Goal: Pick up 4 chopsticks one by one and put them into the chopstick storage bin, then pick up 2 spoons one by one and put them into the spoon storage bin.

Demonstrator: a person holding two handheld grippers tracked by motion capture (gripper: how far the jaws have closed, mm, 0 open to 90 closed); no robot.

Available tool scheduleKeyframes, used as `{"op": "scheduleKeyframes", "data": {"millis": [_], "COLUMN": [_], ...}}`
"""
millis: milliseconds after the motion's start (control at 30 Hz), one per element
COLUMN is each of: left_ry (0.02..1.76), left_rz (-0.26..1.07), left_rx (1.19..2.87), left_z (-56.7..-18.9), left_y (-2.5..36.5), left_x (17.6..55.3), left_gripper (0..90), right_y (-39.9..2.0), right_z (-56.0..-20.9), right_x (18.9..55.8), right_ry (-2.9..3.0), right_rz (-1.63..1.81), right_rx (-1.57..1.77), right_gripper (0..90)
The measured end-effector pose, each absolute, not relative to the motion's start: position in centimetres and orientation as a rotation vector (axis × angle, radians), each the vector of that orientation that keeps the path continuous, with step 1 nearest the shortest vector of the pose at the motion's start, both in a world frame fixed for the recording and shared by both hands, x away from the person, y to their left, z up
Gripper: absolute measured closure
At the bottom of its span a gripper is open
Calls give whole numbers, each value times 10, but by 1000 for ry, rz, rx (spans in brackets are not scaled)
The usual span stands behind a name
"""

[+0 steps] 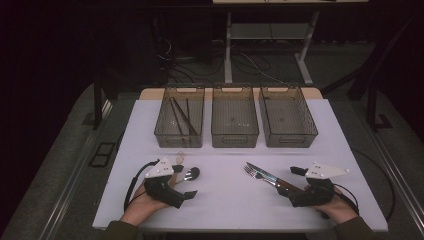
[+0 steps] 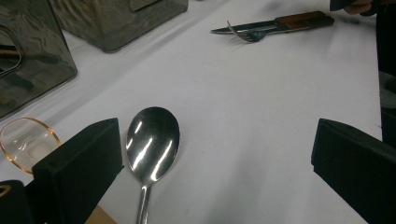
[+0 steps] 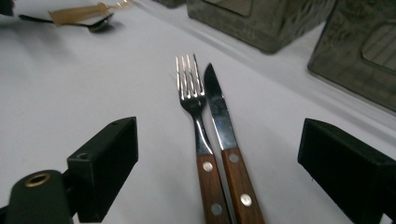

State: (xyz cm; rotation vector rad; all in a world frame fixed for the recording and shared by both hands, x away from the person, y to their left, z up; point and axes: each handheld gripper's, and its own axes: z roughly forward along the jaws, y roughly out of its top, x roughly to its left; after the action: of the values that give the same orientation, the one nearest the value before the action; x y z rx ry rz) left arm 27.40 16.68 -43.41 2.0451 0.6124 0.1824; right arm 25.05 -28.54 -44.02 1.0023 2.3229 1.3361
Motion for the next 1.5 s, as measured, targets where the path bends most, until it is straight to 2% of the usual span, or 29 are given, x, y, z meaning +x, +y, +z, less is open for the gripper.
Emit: {"op": "scheduleKeyframes", "data": {"millis": [500,767,1133,1233,1500], "left_ry": [666,735,855,861,947], "left_rz": [239,294,321,319,351], "left_rx": [2055,2044,2043,2048,2043], "left_z": [-430,-427,-431,-431,-431], "left_y": [180,197,208,208,210], "left_x": [277,282,292,293,309], "left_gripper": [30,99,296,371,641], "right_y": [-285,-285,-284,-284,-283], "right_z": [-441,-441,-441,-441,-442], "right_x": [251,252,251,251,252], "right_ry": [2344,2341,2345,2344,2347], "right_rz": [1313,1311,1295,1295,1287], "right_rx": [1045,1052,1052,1054,1052], "right_gripper": [118,118,119,119,120]}}
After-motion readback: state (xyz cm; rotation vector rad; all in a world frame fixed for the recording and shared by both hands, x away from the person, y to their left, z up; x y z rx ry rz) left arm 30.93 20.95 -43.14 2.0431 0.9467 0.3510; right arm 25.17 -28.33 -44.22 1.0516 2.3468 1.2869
